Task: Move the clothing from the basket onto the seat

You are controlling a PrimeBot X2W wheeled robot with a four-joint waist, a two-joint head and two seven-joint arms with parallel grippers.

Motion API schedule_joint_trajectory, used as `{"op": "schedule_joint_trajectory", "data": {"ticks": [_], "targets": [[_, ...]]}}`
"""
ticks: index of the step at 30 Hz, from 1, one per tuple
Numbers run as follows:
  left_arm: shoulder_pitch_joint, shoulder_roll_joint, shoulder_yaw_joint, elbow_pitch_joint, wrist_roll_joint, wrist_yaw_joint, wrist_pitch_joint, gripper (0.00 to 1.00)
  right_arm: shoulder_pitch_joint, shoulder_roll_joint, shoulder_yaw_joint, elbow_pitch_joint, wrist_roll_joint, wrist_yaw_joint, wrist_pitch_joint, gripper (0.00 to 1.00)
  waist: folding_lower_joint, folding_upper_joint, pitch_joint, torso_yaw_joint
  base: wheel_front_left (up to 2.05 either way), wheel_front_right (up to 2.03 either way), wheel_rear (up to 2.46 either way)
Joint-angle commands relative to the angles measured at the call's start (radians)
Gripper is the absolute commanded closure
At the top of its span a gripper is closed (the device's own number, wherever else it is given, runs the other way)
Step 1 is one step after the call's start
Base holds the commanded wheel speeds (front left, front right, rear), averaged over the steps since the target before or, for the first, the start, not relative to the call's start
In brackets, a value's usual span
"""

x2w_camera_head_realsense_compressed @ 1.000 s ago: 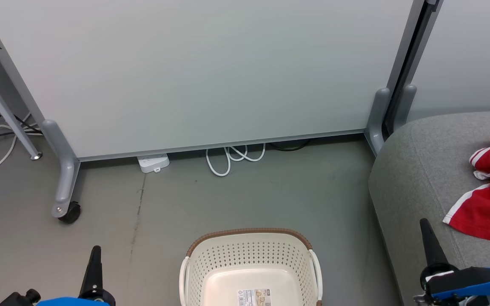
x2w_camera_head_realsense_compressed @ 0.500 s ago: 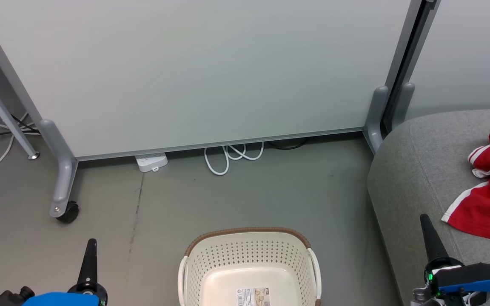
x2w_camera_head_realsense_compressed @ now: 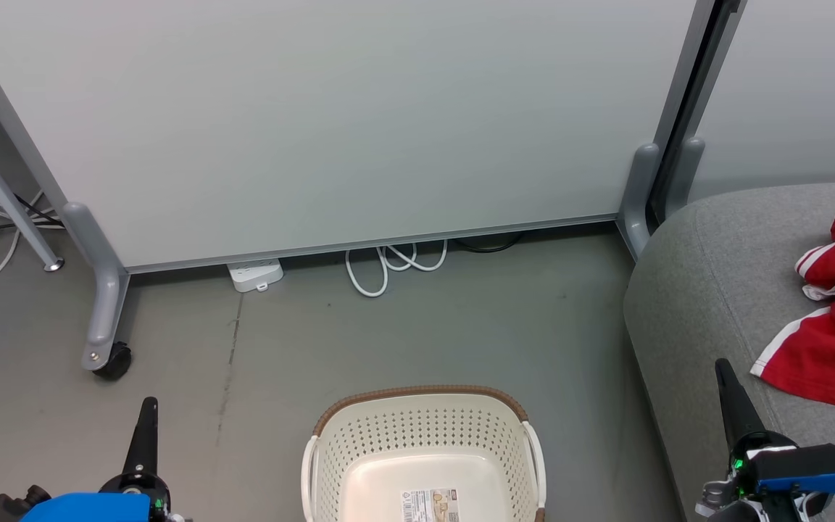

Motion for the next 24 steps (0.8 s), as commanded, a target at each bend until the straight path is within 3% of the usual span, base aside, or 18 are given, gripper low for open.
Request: {"op": "schedule_joint_trajectory", "data": {"ticks": [1, 24], "targets": [[-0.021, 0.007, 0.007, -0.011, -0.02, -0.004, 0.008, 1.0, -0.022, 0.001, -0.002, -0.001, 0.026, 0.0, 0.003, 1.0, -0.0001, 0.0, 0.0, -0.001, 0.0, 0.0, 0.0], [-0.035, 0.007, 0.03, -0.029, -0.184, -0.007, 0.053, 1.0, -0.048, 0.003, -0.002, 0.023, 0.22, 0.0, 0.017, 1.0, -0.0001, 0.0, 0.008, -0.009, 0.0, 0.0, 0.0]]}}
